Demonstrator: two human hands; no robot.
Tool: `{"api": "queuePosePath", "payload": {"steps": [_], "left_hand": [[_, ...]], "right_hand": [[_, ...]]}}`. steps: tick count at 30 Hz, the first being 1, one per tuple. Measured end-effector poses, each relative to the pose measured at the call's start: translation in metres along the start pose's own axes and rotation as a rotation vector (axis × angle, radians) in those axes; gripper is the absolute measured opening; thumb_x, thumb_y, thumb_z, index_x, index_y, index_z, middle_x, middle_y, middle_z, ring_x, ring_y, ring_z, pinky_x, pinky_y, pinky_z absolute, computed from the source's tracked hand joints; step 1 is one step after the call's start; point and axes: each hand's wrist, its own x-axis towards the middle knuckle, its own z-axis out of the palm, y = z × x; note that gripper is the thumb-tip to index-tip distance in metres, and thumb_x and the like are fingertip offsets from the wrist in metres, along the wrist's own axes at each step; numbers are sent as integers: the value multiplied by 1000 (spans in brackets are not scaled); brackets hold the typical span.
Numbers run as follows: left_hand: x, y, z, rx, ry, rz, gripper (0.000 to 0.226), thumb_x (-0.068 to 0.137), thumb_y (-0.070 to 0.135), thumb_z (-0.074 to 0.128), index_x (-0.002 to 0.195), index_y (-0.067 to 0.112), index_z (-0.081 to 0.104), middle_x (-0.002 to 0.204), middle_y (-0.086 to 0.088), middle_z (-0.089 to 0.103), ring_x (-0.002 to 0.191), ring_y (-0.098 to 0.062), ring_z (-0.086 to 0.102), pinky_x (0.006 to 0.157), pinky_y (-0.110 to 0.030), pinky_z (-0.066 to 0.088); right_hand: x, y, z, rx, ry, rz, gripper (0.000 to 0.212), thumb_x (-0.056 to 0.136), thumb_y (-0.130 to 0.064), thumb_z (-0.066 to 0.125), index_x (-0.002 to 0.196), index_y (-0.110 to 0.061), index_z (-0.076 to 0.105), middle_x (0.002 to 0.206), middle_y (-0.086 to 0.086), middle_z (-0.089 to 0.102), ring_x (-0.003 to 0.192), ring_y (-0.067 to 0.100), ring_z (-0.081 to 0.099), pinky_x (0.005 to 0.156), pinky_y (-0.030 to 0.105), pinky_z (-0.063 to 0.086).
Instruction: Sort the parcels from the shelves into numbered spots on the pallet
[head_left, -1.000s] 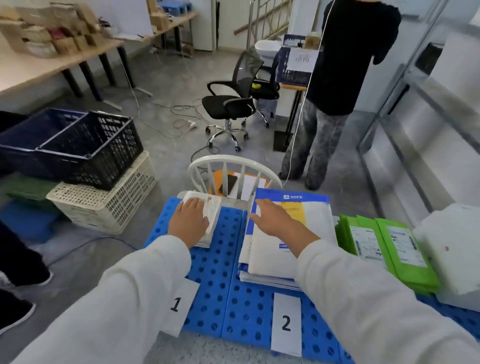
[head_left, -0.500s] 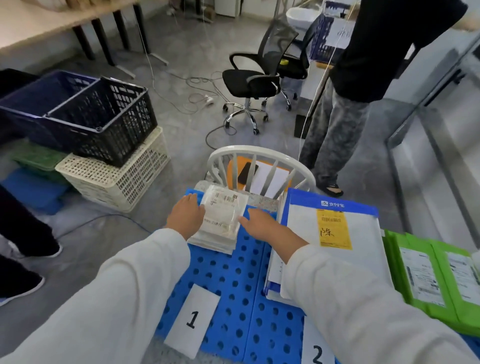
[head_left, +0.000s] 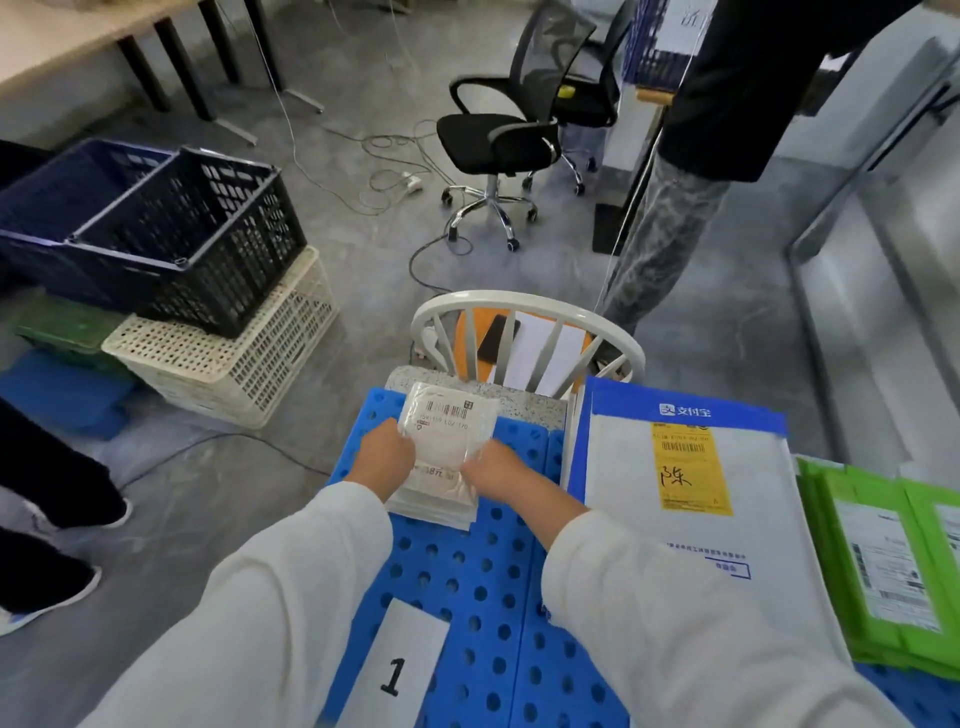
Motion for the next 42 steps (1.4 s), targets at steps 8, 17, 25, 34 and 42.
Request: {"api": "queuePosePath", "payload": {"steps": [8,17,25,34,42], "left_hand": [[-8,60,-38,235,322,463,50,91,2,46,141,2,38,148,-10,38,140,-23,30,117,-30,19],[-36,149,40,134,-26,453,39,97,16,45,135,8,45,134,-13,51,121,-30,51,97,-39,43],[-69,160,114,319,-203,396,36,104,15,27,132,-1,43,127,-19,55,113,-31,55,92,-37,47],[-84,177,112,212,-228,269,36,100,-2,28,131,-6,44,132,-20,52,121,-34,52,95,-36,45],[-93,199,87,-344,-241,169,25,95,14,50,119,8,47,118,-11,59,94,-20,55,68,-29,46]], "right_hand": [[-42,32,-87,-198,222,-172,49,99,-34,42,139,-6,37,134,13,46,111,26,53,89,36,47],[-85,176,-185,-221,614,226,64,98,-32,46,147,1,21,152,21,24,140,34,26,113,40,28],[-86,233,-163,355,562,368,82,94,-53,46,148,-1,12,147,16,37,130,33,44,103,37,38],[-84,219,-147,322,531,380,93,89,-65,40,151,-8,2,153,16,23,134,37,37,107,47,35],[-121,199,-156,-74,786,243,72,96,-54,38,147,-6,21,147,17,33,135,33,33,109,44,31]]}}
